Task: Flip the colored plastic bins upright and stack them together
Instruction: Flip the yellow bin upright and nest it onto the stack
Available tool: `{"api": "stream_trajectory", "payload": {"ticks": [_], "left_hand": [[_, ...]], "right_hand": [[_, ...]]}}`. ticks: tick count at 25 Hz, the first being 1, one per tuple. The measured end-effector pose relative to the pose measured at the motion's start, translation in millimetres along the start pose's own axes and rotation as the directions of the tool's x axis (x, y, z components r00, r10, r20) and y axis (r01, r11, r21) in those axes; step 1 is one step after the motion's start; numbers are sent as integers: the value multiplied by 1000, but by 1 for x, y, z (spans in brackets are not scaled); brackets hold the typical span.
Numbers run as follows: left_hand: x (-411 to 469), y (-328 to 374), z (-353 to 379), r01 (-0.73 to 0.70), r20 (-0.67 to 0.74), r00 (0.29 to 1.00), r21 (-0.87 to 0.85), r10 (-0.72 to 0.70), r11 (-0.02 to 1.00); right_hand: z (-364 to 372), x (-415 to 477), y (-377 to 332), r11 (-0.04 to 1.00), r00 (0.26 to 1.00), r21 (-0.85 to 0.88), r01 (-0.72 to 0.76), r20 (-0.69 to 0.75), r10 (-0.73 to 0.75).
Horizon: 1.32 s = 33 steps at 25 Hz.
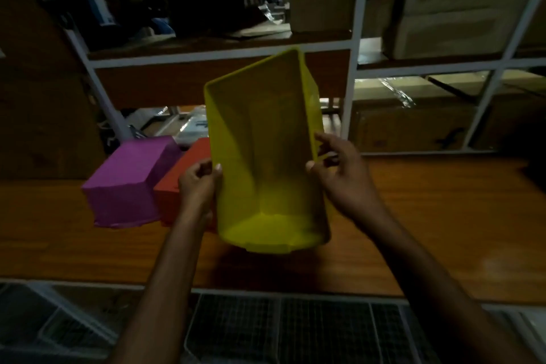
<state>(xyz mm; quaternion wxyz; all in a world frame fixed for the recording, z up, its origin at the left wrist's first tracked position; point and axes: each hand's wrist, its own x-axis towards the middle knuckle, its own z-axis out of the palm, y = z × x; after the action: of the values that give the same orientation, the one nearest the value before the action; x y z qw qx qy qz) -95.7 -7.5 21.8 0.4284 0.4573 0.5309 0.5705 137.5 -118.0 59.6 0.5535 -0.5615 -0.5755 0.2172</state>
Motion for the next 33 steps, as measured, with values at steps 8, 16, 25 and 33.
{"api": "stream_trajectory", "payload": {"ticks": [8, 16, 25, 33], "left_hand": [[-62, 29, 46, 207, 473, 835, 204, -281, 957], [-160, -8, 139, 129, 702, 677, 183, -221, 975], [-302, 1, 267, 73, 842, 536, 33, -67, 997], [-386, 13, 372, 17, 773, 633, -71, 44, 997]], "right_hand": [[-114, -45, 35, 656, 723, 349, -670, 107, 682], [-229, -153, 42, 705, 720, 346, -619, -109, 685], [-386, -247, 66, 871, 766, 180, -457, -417, 488], [-520, -240, 90, 913, 804, 166, -372, -434, 406]]}}
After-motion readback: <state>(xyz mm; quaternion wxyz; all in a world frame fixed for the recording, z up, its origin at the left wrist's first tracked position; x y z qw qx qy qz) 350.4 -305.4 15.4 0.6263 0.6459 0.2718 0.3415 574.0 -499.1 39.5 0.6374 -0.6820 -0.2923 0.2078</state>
